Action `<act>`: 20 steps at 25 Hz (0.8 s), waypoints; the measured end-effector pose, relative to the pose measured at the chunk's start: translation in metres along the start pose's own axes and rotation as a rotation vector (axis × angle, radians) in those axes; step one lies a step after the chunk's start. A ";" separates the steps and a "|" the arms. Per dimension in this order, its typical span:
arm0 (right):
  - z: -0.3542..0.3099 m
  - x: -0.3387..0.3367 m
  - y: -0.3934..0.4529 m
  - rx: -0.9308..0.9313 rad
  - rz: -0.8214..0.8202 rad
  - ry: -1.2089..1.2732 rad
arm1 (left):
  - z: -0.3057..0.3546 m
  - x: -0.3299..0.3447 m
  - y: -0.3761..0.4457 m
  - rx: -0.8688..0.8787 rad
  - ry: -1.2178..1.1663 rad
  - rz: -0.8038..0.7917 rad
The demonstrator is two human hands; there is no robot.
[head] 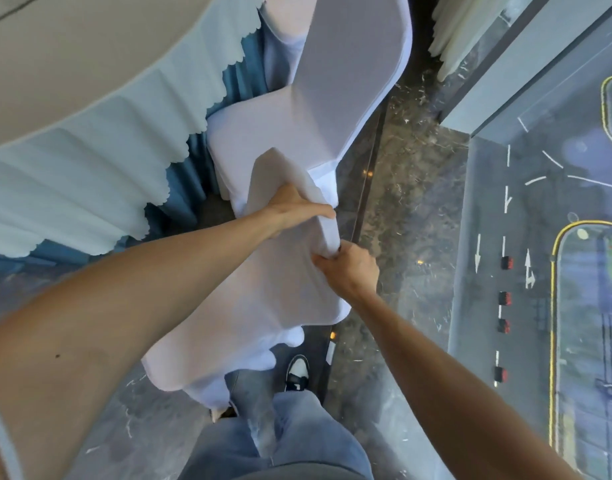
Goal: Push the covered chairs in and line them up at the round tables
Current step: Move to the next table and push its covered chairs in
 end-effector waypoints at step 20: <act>-0.115 0.075 -0.113 -0.832 -0.019 -0.453 | -0.231 -0.023 -0.239 0.014 0.111 0.299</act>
Point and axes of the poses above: each hand's wrist, its own y-axis towards the middle knuckle, its own x-axis out of the palm, z = x × y, the point moved 2 cm from there along y, towards the middle knuckle, and after that the axes turned 2 degrees about -x, right-handed, at the moved point
